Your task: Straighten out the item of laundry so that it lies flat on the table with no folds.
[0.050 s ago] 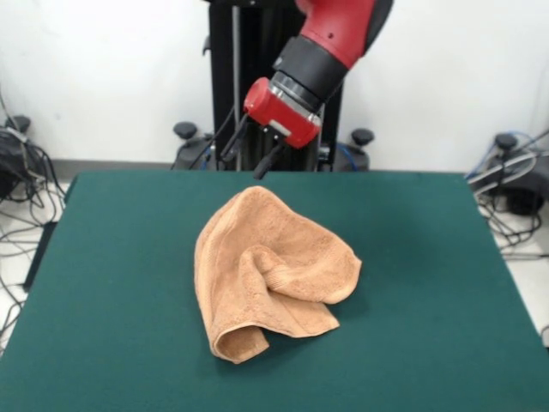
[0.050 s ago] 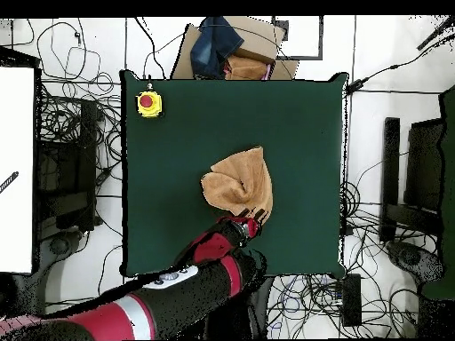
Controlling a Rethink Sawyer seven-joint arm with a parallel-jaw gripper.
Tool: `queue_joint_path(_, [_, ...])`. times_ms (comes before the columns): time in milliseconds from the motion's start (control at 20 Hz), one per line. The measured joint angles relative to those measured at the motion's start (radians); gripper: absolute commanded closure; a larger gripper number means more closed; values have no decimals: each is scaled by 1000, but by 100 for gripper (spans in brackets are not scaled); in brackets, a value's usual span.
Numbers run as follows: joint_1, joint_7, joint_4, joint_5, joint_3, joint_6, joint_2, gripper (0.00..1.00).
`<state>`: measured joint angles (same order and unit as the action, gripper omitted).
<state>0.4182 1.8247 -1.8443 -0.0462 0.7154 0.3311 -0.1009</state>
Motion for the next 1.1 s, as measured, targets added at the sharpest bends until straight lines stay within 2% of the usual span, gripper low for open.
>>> queue_joint_path(600, [141,0,1,-150,70,0,89,0])
queue_joint_path(1100, [105,0,3,-171,74,41,127,0])
